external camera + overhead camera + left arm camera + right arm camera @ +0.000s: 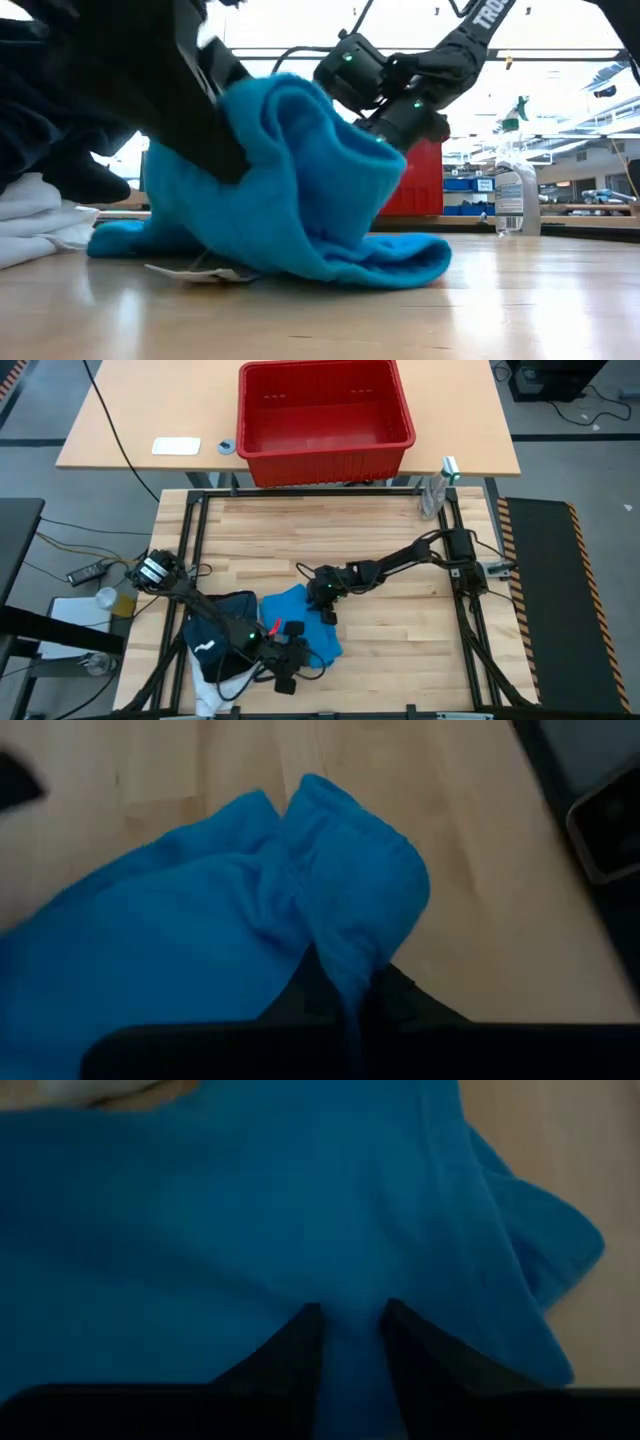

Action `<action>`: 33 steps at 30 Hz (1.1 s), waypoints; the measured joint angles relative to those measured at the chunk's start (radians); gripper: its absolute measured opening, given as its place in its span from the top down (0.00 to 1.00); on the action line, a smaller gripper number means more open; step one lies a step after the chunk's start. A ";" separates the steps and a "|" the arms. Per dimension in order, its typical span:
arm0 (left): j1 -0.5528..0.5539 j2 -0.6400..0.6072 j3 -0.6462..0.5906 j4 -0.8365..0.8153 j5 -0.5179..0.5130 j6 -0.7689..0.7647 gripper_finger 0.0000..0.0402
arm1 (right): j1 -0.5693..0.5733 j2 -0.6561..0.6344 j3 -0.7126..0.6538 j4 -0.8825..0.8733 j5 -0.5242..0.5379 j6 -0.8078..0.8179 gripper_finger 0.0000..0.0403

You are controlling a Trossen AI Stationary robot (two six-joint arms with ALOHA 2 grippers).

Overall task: Fold Laundry from Bin
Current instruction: Fold the blue shorts

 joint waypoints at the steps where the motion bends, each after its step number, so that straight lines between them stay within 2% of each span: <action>1: -0.012 0.000 0.000 0.010 -0.024 -0.037 0.98 | 0.002 -0.014 -0.012 -0.006 -0.001 0.005 0.71; 6: -0.072 0.000 0.000 0.003 -0.185 -0.201 0.98 | 0.029 -0.068 -0.061 -0.076 -0.003 0.021 0.71; 9: -0.091 -0.011 -0.006 -0.020 -0.242 -0.280 0.98 | 0.058 -0.086 -0.095 -0.082 0.006 0.051 0.71; 12: -0.088 -0.033 -0.020 0.033 -0.264 -0.313 0.98 | 0.090 -0.090 -0.108 -0.078 0.021 0.076 0.71; 15: -0.073 -0.061 -0.064 0.160 -0.269 -0.325 0.98 | 0.114 -0.089 -0.108 -0.072 0.075 0.092 0.71; 20: -0.063 -0.103 -0.192 0.355 -0.274 -0.444 0.98 | 0.124 -0.088 -0.109 -0.073 0.096 0.126 0.71; 24: -0.079 -0.150 -0.293 0.451 -0.303 -0.540 0.98 | 0.130 -0.091 -0.109 -0.075 0.095 0.149 0.71; 27: -0.088 -0.193 -0.345 0.446 -0.356 -0.564 0.98 | 0.141 -0.091 -0.110 -0.076 0.091 0.151 0.71; 33: -0.036 -0.252 -0.401 0.468 -0.367 -0.565 0.98 | 0.159 -0.096 -0.111 -0.081 0.081 0.129 0.71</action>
